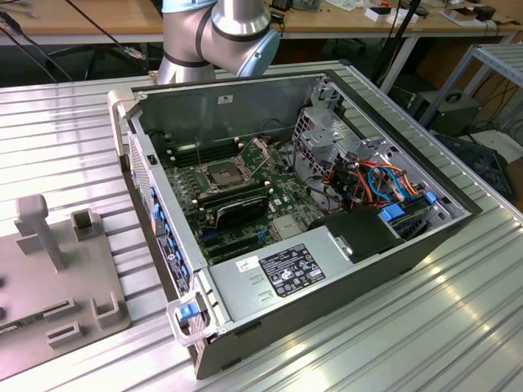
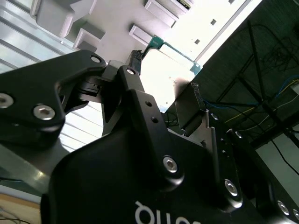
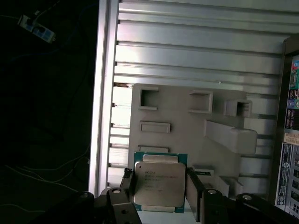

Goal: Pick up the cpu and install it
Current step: 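Pick up the cpu and move it towards the insertion slot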

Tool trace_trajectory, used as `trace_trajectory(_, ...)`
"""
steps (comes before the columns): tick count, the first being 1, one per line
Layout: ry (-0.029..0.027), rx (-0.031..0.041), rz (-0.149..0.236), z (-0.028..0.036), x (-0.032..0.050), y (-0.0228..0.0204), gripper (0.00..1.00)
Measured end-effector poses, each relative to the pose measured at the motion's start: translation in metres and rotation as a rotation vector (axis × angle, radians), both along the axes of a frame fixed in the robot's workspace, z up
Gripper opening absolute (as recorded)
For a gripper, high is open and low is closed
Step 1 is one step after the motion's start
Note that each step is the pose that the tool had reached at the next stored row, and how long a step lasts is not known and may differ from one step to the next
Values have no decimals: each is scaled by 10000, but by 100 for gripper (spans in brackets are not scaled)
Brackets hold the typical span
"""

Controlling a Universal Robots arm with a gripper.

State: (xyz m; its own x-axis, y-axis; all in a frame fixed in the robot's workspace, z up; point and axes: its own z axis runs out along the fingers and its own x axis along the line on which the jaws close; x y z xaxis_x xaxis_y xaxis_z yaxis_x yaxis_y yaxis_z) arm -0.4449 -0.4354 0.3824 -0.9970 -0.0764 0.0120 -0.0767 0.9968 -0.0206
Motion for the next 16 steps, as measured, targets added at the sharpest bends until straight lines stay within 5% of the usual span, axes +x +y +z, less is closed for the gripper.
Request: trace_trajectory(16, 1, 0, 0, 0, 85, 0, 55)
